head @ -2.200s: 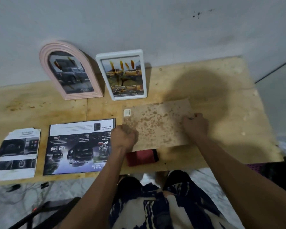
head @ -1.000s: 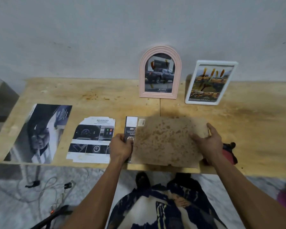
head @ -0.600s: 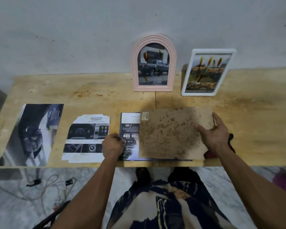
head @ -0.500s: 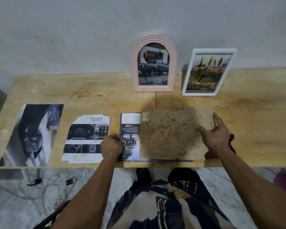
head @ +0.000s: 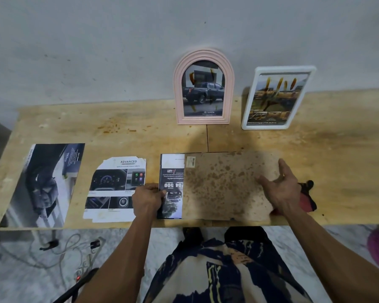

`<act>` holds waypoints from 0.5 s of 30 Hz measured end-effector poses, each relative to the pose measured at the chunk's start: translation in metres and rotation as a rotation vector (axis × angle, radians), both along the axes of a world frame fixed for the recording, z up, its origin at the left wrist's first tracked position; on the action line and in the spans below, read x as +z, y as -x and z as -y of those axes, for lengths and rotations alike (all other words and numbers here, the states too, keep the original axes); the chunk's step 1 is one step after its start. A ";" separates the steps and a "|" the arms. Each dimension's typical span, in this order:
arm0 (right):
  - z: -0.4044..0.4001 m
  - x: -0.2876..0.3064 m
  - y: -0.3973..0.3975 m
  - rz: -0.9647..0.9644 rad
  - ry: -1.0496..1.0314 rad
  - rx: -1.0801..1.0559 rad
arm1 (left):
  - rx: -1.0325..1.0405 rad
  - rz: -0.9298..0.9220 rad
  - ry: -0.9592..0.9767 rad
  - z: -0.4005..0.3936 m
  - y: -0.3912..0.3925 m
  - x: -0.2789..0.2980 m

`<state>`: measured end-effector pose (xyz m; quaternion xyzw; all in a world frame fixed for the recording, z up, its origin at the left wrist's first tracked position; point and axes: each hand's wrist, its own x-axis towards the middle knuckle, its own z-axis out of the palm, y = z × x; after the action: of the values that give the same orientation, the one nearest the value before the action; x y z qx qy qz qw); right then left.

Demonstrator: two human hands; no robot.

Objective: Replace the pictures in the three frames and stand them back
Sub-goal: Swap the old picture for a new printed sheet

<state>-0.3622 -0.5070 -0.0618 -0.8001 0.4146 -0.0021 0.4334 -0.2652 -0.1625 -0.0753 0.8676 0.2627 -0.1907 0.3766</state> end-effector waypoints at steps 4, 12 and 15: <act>-0.009 -0.002 0.001 -0.031 0.019 -0.040 | -0.009 -0.014 -0.004 -0.001 -0.001 0.000; -0.018 0.000 -0.011 -0.055 0.032 0.000 | -0.044 -0.036 -0.048 -0.001 -0.004 -0.004; -0.021 0.000 -0.015 -0.073 0.032 0.005 | -0.074 -0.024 -0.056 -0.003 -0.004 -0.007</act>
<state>-0.3468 -0.4864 -0.0618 -0.8075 0.4281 0.0214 0.4052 -0.2611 -0.1599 -0.0820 0.8845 0.2403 -0.2074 0.3419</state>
